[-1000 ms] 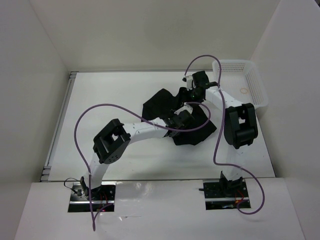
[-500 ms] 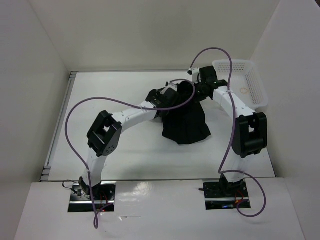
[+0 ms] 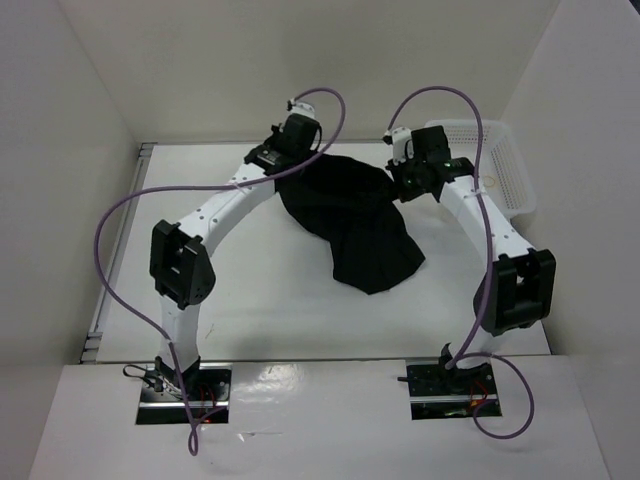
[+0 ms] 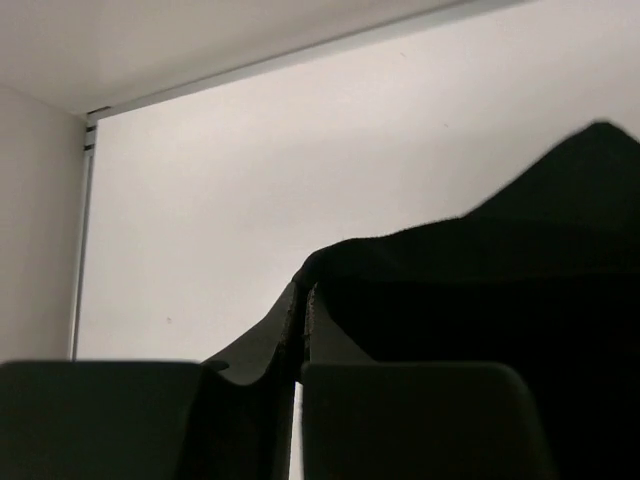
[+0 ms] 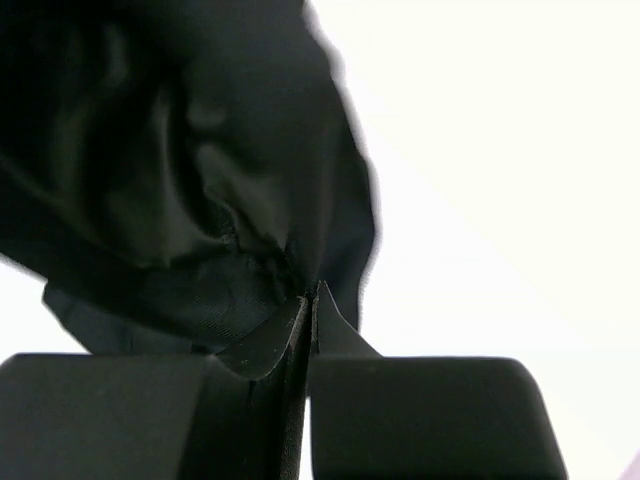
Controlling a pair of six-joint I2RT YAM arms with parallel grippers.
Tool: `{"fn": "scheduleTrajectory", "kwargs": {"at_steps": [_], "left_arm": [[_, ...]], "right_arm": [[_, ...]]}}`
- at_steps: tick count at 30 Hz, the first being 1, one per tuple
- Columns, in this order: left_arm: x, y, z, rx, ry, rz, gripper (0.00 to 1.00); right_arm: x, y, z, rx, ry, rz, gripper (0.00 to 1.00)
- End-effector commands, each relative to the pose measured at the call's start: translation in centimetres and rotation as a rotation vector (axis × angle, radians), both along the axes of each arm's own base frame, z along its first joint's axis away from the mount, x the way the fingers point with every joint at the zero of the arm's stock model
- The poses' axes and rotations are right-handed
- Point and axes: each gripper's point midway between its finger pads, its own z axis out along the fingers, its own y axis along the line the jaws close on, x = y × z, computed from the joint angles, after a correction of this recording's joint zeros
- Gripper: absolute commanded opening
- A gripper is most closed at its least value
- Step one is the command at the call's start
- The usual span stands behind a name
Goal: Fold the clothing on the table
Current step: Flatten the skirt out
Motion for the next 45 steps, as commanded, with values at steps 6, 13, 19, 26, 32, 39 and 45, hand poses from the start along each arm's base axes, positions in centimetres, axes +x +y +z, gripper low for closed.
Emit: {"fn": "scheduleTrajectory", "kwargs": {"at_steps": [6, 13, 19, 26, 32, 39, 45], "left_arm": [[-0.7, 6.2, 8.4, -0.034, -0.111, 0.058, 0.00], [-3.0, 7.0, 13.1, -0.055, -0.180, -0.028, 0.00], [-7.1, 6.8, 18.1, -0.086, -0.218, -0.187, 0.00], [-14.5, 8.3, 24.1, -0.080, -0.318, -0.393, 0.00], [-20.2, 9.6, 25.3, -0.129, -0.351, -0.555, 0.00], [-26.5, 9.2, 23.8, -0.162, -0.340, -0.722, 0.01], [-26.7, 8.2, 20.1, -0.202, -0.238, -0.776, 0.02]], "right_arm": [[0.0, -4.5, 11.1, -0.077, -0.303, -0.133, 0.00], [-0.8, -5.5, 18.9, -0.047, -0.489, -0.175, 0.00], [-2.9, -4.5, 24.7, 0.054, -0.575, -0.097, 0.00], [-8.3, -3.7, 29.6, 0.182, -0.669, 0.043, 0.00], [-15.2, -2.5, 31.9, 0.252, -0.727, 0.232, 0.00], [-21.2, -1.4, 31.2, 0.276, -0.736, 0.331, 0.00], [-20.1, -1.7, 27.9, 0.342, -0.636, 0.312, 0.00]]}}
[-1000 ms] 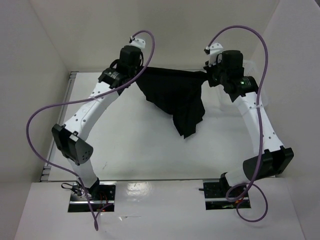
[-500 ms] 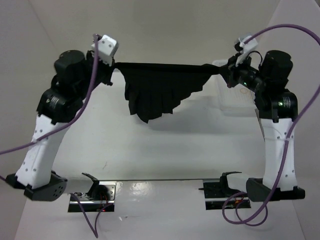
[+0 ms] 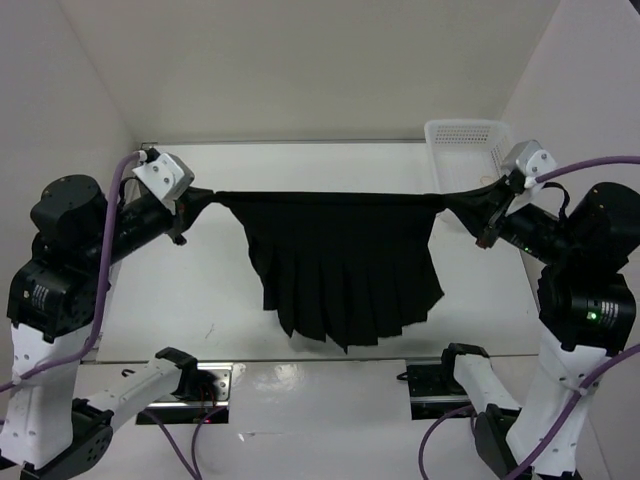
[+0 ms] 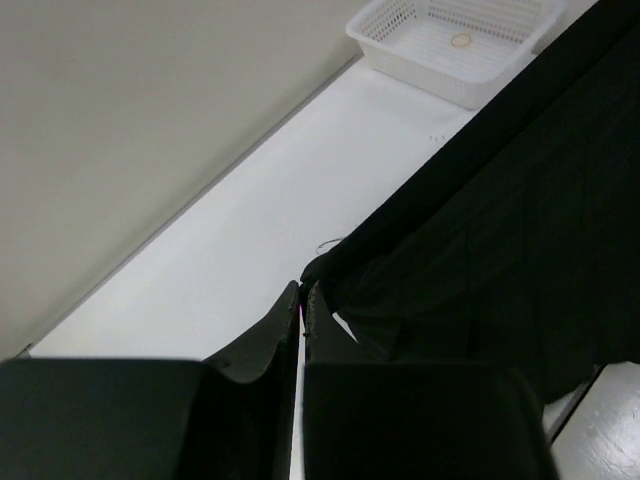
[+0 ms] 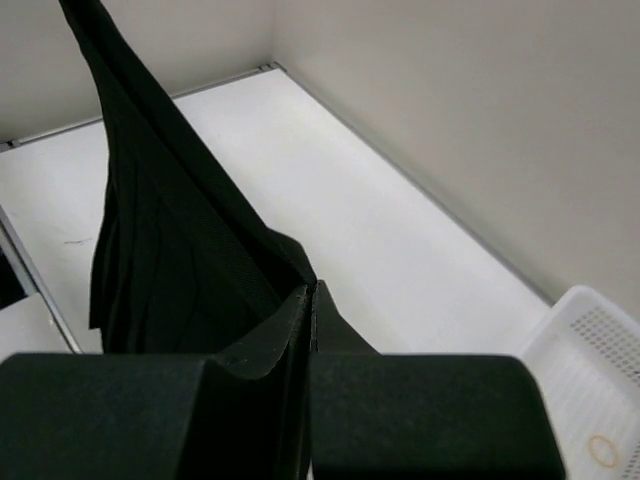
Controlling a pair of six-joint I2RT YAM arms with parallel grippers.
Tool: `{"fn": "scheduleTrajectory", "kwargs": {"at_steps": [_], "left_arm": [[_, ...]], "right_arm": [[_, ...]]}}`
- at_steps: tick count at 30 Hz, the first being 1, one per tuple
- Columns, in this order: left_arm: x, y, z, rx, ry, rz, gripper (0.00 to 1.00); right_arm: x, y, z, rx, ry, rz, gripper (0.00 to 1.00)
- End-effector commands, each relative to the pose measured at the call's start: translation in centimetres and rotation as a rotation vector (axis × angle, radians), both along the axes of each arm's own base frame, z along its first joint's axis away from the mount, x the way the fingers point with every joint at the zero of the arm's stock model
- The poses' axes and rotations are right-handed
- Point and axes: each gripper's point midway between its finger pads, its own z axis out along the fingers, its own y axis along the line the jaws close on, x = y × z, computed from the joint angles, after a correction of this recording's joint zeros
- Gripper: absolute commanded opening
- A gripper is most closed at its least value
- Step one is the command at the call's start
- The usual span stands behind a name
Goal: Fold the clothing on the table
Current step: Flatten the skirt out
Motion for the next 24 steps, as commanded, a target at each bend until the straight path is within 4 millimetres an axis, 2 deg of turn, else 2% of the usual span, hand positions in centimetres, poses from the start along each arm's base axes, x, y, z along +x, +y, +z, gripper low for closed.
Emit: {"fn": "scheduleTrajectory", "kwargs": {"at_steps": [1, 3, 4, 5, 6, 7, 8, 9, 10, 11, 12, 14, 15, 16, 17, 18, 20, 21, 22, 23, 24], "left_arm": [[3.0, 1.3, -3.5, 0.086, 0.081, 0.091, 0.02], [4.4, 0.6, -5.5, 0.105, 0.149, 0.071, 0.02], [5.9, -0.1, -7.6, 0.117, 0.222, 0.062, 0.02], [6.7, -0.7, -8.1, 0.117, 0.237, 0.044, 0.02], [7.5, -1.0, -9.3, 0.117, 0.277, 0.047, 0.01], [9.5, -1.6, -10.7, 0.128, 0.312, 0.046, 0.01], [10.4, -1.9, -11.9, 0.128, 0.346, 0.049, 0.00], [12.1, -2.3, -14.0, 0.141, 0.405, 0.061, 0.00], [13.4, -2.8, -14.6, 0.140, 0.407, 0.068, 0.00], [14.4, -3.2, -15.2, 0.154, 0.407, 0.083, 0.00], [16.2, -4.1, -17.2, 0.149, 0.450, 0.098, 0.00], [18.4, -4.7, -18.0, 0.133, 0.461, 0.117, 0.00], [20.1, -5.4, -19.9, 0.121, 0.500, 0.128, 0.00], [21.2, -5.6, -20.8, 0.119, 0.512, 0.145, 0.00], [22.6, -5.9, -23.3, 0.134, 0.558, 0.161, 0.00], [23.9, -6.2, -23.1, 0.114, 0.547, 0.178, 0.00], [25.7, -6.5, -24.4, 0.119, 0.562, 0.200, 0.00], [26.9, -6.3, -26.7, 0.148, 0.592, 0.232, 0.00], [28.2, -6.6, -25.9, 0.133, 0.570, 0.246, 0.00], [29.2, -6.8, -27.9, 0.151, 0.596, 0.257, 0.00], [30.1, -6.6, -28.2, 0.159, 0.590, 0.280, 0.00]], "right_arm": [[4.3, -2.1, -3.0, 0.014, 0.114, -0.086, 0.00], [6.5, -2.8, -4.9, 0.022, 0.184, -0.106, 0.00], [7.5, -3.4, -5.5, 0.027, 0.206, -0.133, 0.00], [9.1, -3.9, -7.0, 0.037, 0.261, -0.152, 0.00], [10.1, -4.4, -7.2, 0.034, 0.265, -0.170, 0.00], [11.3, -5.1, -8.2, 0.030, 0.292, -0.203, 0.00], [13.2, -5.7, -9.7, 0.041, 0.349, -0.223, 0.00], [14.4, -6.1, -10.5, 0.040, 0.371, -0.234, 0.00], [15.7, -6.6, -11.5, 0.035, 0.399, -0.275, 0.00], [17.7, -5.9, -13.2, 0.022, 0.451, -0.269, 0.00], [19.5, -6.6, -13.9, -0.015, 0.449, -0.362, 0.00], [21.9, -5.2, -15.8, -0.064, 0.472, -0.392, 0.00], [24.0, -3.7, -17.6, -0.080, 0.495, -0.376, 0.00], [25.3, -3.6, -18.5, -0.094, 0.499, -0.395, 0.00], [26.4, -3.1, -19.4, -0.088, 0.517, -0.390, 0.00], [28.4, -2.4, -21.6, -0.107, 0.555, -0.385, 0.00], [30.8, -1.9, -23.8, -0.135, 0.566, -0.412, 0.00], [32.4, -1.4, -26.2, -0.155, 0.608, -0.411, 0.00], [33.2, -0.7, -27.2, -0.172, 0.607, -0.402, 0.00], [34.2, -0.8, -28.1, -0.178, 0.611, -0.412, 0.00], [35.3, -0.4, -27.9, -0.188, 0.591, -0.409, 0.00]]}}
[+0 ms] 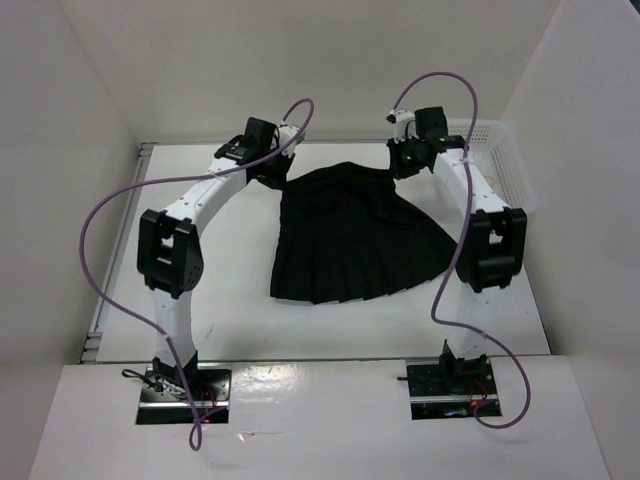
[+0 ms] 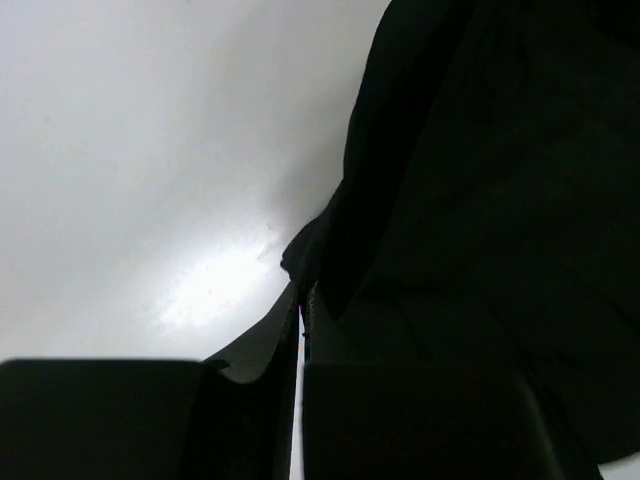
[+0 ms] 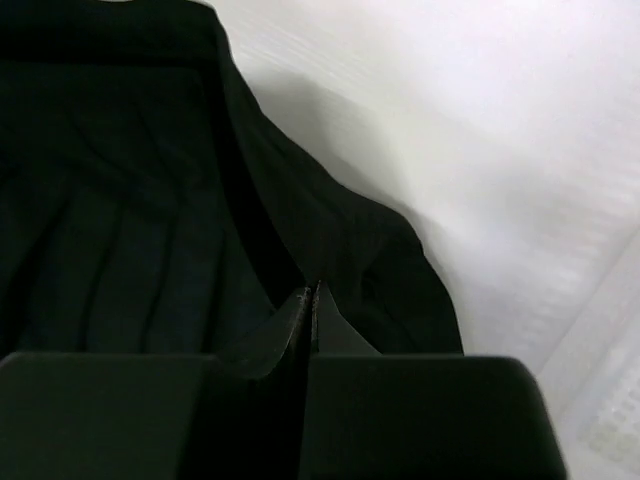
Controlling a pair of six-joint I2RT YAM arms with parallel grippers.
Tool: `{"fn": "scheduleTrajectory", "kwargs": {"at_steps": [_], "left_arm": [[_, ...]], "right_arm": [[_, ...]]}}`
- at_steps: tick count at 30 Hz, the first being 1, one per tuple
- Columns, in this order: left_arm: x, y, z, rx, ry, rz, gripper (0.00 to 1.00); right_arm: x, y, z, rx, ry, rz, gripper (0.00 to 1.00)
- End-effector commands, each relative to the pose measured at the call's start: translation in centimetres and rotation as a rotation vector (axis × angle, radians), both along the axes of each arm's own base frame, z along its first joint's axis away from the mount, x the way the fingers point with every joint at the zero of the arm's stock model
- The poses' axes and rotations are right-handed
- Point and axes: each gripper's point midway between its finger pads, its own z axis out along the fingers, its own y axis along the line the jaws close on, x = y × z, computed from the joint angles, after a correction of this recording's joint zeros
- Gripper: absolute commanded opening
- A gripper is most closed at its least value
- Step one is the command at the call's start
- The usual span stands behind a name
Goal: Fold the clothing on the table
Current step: Flatten the skirt out
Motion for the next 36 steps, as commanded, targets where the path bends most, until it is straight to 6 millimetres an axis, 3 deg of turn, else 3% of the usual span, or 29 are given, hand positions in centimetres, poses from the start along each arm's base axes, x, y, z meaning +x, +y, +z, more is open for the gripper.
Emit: {"fn": "scheduleTrajectory", "kwargs": {"at_steps": [1, 2, 3, 4, 5, 6, 7, 9, 10, 11, 12, 13, 14, 15, 17, 18, 19, 22, 24, 26, 27, 28, 29, 30, 31, 32, 33, 35, 36], "left_arm": [[4.9, 0.0, 1.4, -0.006, -0.097, 0.099, 0.00], [5.7, 0.0, 1.4, -0.001, -0.107, 0.108, 0.00], [6.7, 0.6, 1.5, 0.008, -0.124, 0.133, 0.00], [7.2, 0.6, 1.4, 0.011, -0.122, 0.150, 0.00], [8.2, 1.0, 0.1, 0.015, -0.109, 0.173, 0.00], [9.5, 1.5, 1.9, 0.001, -0.146, 0.189, 0.00], [10.4, 1.8, 0.7, -0.010, -0.121, 0.218, 0.00], [11.9, 3.6, 0.9, -0.022, -0.122, 0.279, 0.01], [13.2, 4.0, 3.6, -0.058, -0.178, 0.302, 0.03], [13.6, 4.7, 1.9, -0.062, -0.131, 0.337, 0.04], [14.3, 6.1, 2.3, -0.072, -0.136, 0.369, 0.07], [14.9, 6.2, 0.5, -0.079, -0.102, 0.374, 0.13], [15.1, 6.1, 4.0, -0.118, -0.154, 0.387, 0.24], [15.4, 6.9, 4.3, -0.121, -0.163, 0.400, 0.46], [15.6, 7.5, 4.3, -0.111, -0.167, 0.442, 0.70], [15.4, 7.5, 4.1, -0.116, -0.153, 0.451, 0.86], [15.2, 7.3, 4.3, -0.128, -0.147, 0.450, 0.91], [14.1, 6.4, 6.3, -0.150, -0.152, 0.457, 1.00], [12.9, 5.8, 8.5, -0.174, -0.161, 0.459, 1.00], [11.8, 4.4, 6.2, -0.192, -0.075, 0.433, 1.00], [11.2, 4.1, 8.0, -0.234, -0.098, 0.429, 1.00], [10.4, 3.1, 7.2, -0.238, -0.075, 0.403, 1.00], [7.8, 2.8, 3.6, -0.213, 0.025, 0.398, 1.00], [7.6, 2.3, 2.8, -0.222, 0.007, 0.387, 1.00], [6.3, 1.6, 1.2, -0.201, 0.028, 0.378, 1.00], [3.8, 2.3, -2.1, -0.142, 0.084, 0.389, 1.00], [3.4, 2.6, -3.0, -0.134, 0.080, 0.398, 1.00], [2.3, 3.1, -4.0, -0.128, 0.076, 0.404, 1.00], [0.6, 3.6, -6.6, -0.094, 0.124, 0.401, 1.00]], "right_arm": [[5.8, 0.4, 0.9, -0.055, -0.130, -0.044, 0.00], [6.1, 0.2, -0.9, -0.076, -0.101, -0.047, 0.00], [7.4, 0.7, -0.1, -0.092, -0.138, -0.038, 0.00], [8.1, 1.2, -2.9, -0.116, -0.096, -0.028, 0.00], [8.6, 0.9, -3.8, -0.138, -0.084, -0.031, 0.00], [10.1, 1.2, -2.5, -0.160, -0.130, -0.043, 0.00], [10.9, 1.1, -5.2, -0.178, -0.091, -0.049, 0.00], [13.1, 0.8, -3.3, -0.190, -0.150, -0.081, 0.00], [14.0, 0.8, -5.5, -0.197, -0.123, -0.092, 0.00], [15.2, 1.1, -2.7, -0.173, -0.185, -0.108, 0.00], [16.0, 0.7, -2.2, -0.186, -0.207, -0.131, 0.00], [16.8, 0.5, -1.7, -0.185, -0.234, -0.160, 0.00], [17.0, 0.9, -1.7, -0.200, -0.245, -0.187, 0.00], [17.9, 0.5, -0.6, -0.222, -0.298, -0.247, 0.04], [18.3, 0.8, 1.7, -0.170, -0.341, -0.329, 0.42], [18.1, 0.4, 2.0, -0.165, -0.338, -0.371, 0.55], [18.0, 0.6, 3.2, -0.111, -0.341, -0.408, 0.69], [16.5, 0.9, 6.6, -0.030, -0.339, -0.443, 0.78], [15.2, 1.3, 6.8, -0.016, -0.291, -0.418, 0.80], [13.6, 2.7, 8.1, 0.047, -0.254, -0.362, 0.81], [12.7, 3.0, 6.4, 0.039, -0.186, -0.337, 0.81], [11.8, 4.1, 6.0, 0.047, -0.153, -0.315, 0.81], [10.6, 5.2, 7.1, 0.058, -0.153, -0.285, 0.82], [9.6, 5.6, 4.1, 0.027, -0.074, -0.274, 0.82], [8.9, 6.1, 3.4, 0.010, -0.059, -0.254, 0.83], [7.7, 6.3, 5.5, 0.024, -0.092, -0.245, 0.83], [6.9, 6.8, 1.7, 0.000, -0.052, -0.238, 0.83], [5.2, 6.8, 0.7, -0.020, -0.071, -0.216, 0.85], [3.5, 6.8, -0.1, -0.031, -0.079, -0.204, 0.85]]}}
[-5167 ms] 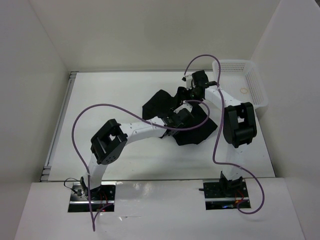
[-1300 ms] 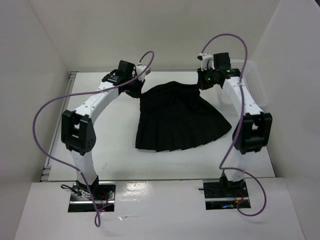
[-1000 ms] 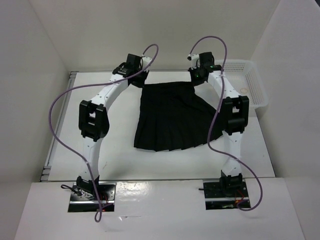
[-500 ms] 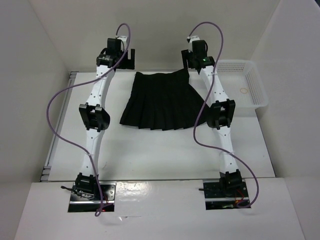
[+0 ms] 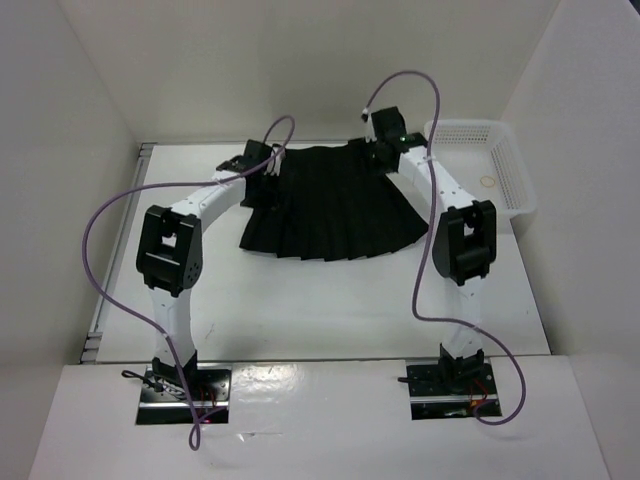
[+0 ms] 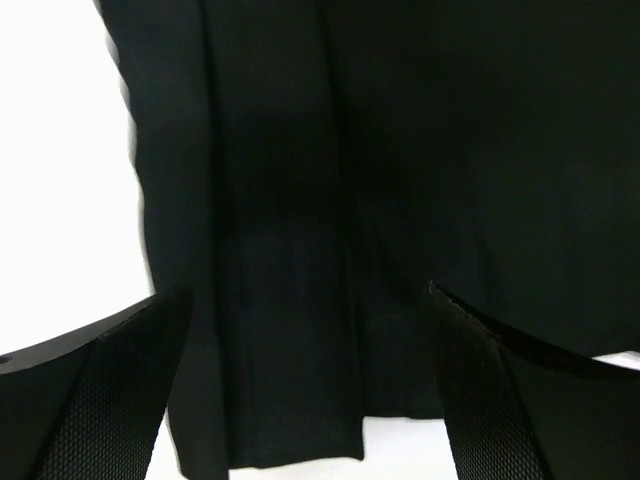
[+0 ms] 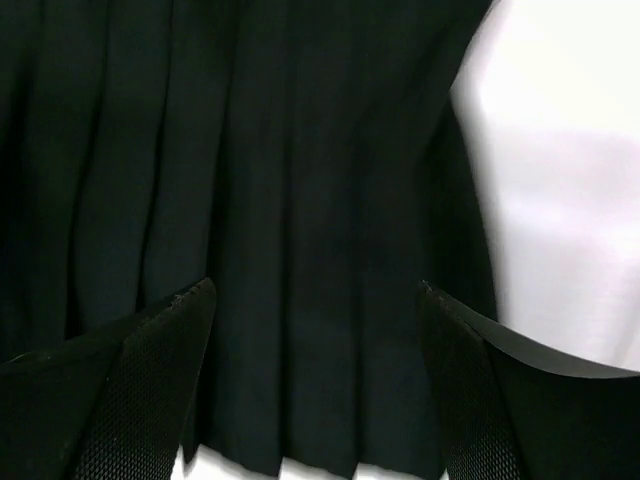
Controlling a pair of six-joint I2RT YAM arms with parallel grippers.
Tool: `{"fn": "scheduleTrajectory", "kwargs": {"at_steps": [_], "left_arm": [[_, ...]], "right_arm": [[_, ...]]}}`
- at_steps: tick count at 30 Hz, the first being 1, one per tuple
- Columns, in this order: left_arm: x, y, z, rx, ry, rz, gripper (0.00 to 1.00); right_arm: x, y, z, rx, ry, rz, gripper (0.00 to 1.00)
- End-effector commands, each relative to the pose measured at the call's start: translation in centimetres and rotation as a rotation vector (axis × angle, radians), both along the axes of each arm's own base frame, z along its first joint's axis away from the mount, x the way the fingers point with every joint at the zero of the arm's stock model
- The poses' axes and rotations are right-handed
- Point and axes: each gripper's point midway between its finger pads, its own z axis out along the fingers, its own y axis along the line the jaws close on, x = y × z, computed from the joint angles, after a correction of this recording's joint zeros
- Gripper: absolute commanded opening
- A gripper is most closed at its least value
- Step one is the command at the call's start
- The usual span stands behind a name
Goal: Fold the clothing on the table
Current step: Flatten the skirt out
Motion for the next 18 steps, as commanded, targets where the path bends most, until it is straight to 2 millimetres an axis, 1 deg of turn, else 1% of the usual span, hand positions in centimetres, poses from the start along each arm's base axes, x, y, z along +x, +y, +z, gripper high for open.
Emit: {"fn": "scheduleTrajectory", "kwargs": {"at_steps": [1, 2, 3, 4, 5, 6, 7, 8, 9, 10, 11, 12, 13, 14, 15, 16, 17, 18], "left_arm": [[-0.1, 1.3, -0.9, -0.002, -0.064, 0.045, 1.00], [-0.7, 1.3, -1.5, 0.020, -0.048, 0.032, 1.00], [-1.0, 1.5, -2.0, 0.033, -0.037, 0.038, 1.00], [-1.1, 1.8, -2.1, 0.046, -0.032, 0.046, 1.00], [-1.5, 2.6, -2.9, 0.085, -0.023, 0.057, 1.00], [-1.4, 2.9, -3.2, 0.099, -0.027, 0.067, 1.00], [-1.9, 2.9, -3.8, 0.113, -0.019, 0.065, 1.00], [-1.8, 3.4, -4.2, 0.142, -0.018, 0.084, 1.00], [-2.0, 3.7, -4.6, 0.156, -0.011, 0.091, 1.00], [-2.4, 4.0, -5.7, 0.175, 0.016, 0.094, 1.00], [-2.3, 3.8, -5.8, 0.188, 0.020, 0.091, 1.00], [-2.2, 4.1, -6.0, 0.208, 0.028, 0.101, 1.00], [-2.7, 4.3, -7.0, 0.224, 0.069, 0.097, 1.00], [-2.8, 4.3, -7.3, 0.228, 0.079, 0.096, 0.99], [-2.9, 4.0, -7.5, 0.241, 0.087, 0.090, 0.99], [-3.3, 4.2, -7.6, 0.252, 0.100, 0.079, 0.97], [-3.6, 3.8, -7.7, 0.262, 0.106, 0.058, 0.94], [-3.6, 3.8, -7.7, 0.262, 0.106, 0.058, 0.94]], "right_arm": [[-2.5, 1.6, 1.3, 0.023, -0.100, 0.053, 0.85], [-3.8, 1.1, -0.9, 0.000, -0.054, 0.061, 0.85], [-4.3, 0.9, -0.5, -0.003, -0.064, 0.068, 0.85], [-5.0, 0.7, -1.8, -0.011, -0.038, 0.068, 0.85], [-5.6, 0.4, -1.9, -0.023, -0.037, 0.079, 0.85], [-5.6, 0.4, -1.9, -0.029, -0.050, 0.088, 0.85], [-6.2, 0.0, -3.3, -0.044, -0.024, 0.083, 0.85], [-6.3, -0.4, -3.3, -0.063, -0.033, 0.082, 0.85], [-6.5, -0.7, -3.8, -0.081, -0.024, 0.084, 0.85], [-6.9, -1.0, -4.7, -0.091, -0.011, 0.078, 0.85], [-6.9, -1.0, -4.9, -0.091, -0.010, 0.078, 0.85], [-7.2, -1.1, -5.4, -0.101, 0.000, 0.085, 0.85], [-7.3, -1.2, -6.0, -0.101, 0.000, 0.085, 0.85], [-7.5, -1.3, -6.3, -0.109, 0.007, 0.093, 0.85], [-7.3, -1.2, -6.2, -0.107, -0.002, 0.092, 0.85], [-7.4, -1.2, -7.5, -0.114, 0.024, 0.094, 0.85], [-7.4, -1.2, -8.1, -0.118, 0.036, 0.094, 0.85], [-7.4, -1.2, -8.7, -0.121, 0.048, 0.095, 0.85]]}}
